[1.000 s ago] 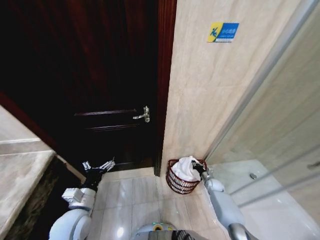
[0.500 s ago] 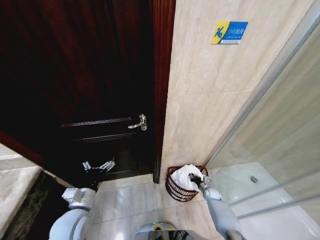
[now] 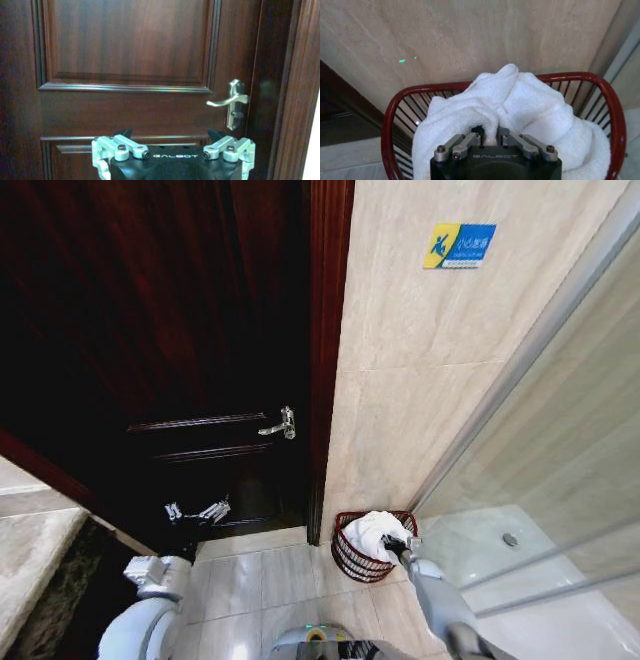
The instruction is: Discard the used towel into the hamper.
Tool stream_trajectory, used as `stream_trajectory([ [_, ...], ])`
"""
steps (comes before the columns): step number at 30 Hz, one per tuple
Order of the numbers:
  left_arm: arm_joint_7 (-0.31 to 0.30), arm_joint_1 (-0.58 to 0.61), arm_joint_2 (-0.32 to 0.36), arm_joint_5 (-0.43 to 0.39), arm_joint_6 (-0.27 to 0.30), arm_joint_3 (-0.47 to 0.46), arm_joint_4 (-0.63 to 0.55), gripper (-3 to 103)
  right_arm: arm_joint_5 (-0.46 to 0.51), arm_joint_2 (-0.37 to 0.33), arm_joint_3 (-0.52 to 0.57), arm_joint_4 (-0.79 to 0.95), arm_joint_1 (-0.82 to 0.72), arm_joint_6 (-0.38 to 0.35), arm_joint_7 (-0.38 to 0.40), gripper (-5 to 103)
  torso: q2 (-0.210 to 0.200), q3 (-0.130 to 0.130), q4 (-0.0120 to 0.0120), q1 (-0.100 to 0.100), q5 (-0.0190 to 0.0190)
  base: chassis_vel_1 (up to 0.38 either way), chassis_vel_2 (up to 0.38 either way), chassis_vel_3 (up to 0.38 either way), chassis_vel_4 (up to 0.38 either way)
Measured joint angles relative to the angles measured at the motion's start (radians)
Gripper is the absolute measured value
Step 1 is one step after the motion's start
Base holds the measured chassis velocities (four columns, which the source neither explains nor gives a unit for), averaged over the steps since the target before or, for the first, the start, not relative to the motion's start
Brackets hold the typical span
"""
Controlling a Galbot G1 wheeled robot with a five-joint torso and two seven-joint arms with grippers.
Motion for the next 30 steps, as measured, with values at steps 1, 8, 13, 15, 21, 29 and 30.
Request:
stream_trajectory([
  [1,0.000,0.000,0.000,0.000,0.000,0.000,0.000,98,-0.006,0.001,0.000,0.000,0.001,-0.002,0.001,18,0.000,0.000,0.0001,0.000,0.0000,0.000,0.000,0.000,0.000],
  [8,0.000,0.000,0.000,0.000,0.000,0.000,0.000,98,-0.033,0.004,-0.011,0.022,-0.019,-0.012,0.012,28,0.000,0.000,0.0001,0.000,0.0002,0.000,0.000,0.000,0.000],
  [13,0.000,0.000,0.000,0.000,0.000,0.000,0.000,98,-0.018,-0.009,-0.017,0.121,-0.073,-0.002,0.012,44,0.000,0.000,-0.0002,0.000,0.0003,0.000,0.000,0.000,0.000],
  [15,0.000,0.000,0.000,0.000,0.000,0.000,0.000,98,-0.032,-0.015,-0.012,0.159,-0.089,0.024,0.012,50,0.000,0.000,-0.0002,0.000,0.0002,0.000,0.000,0.000,0.000],
  [21,0.000,0.000,0.000,0.000,0.000,0.000,0.000,98,-0.041,-0.045,-0.010,0.412,-0.195,0.036,-0.002,78,0.000,0.000,-0.0002,0.000,-0.0002,0.000,0.000,0.000,0.000],
  [29,0.000,0.000,0.000,0.000,0.000,0.000,0.000,98,0.002,-0.051,-0.011,0.621,-0.305,-0.019,-0.034,97,0.000,0.000,-0.0001,0.000,0.0000,0.000,0.000,0.000,0.000],
  [30,0.000,0.000,0.000,0.000,0.000,0.000,0.000,98,-0.002,-0.051,-0.013,0.599,-0.307,-0.022,-0.041,100,0.000,0.000,-0.0001,0.000,-0.0001,0.000,0.000,0.000,0.000],
])
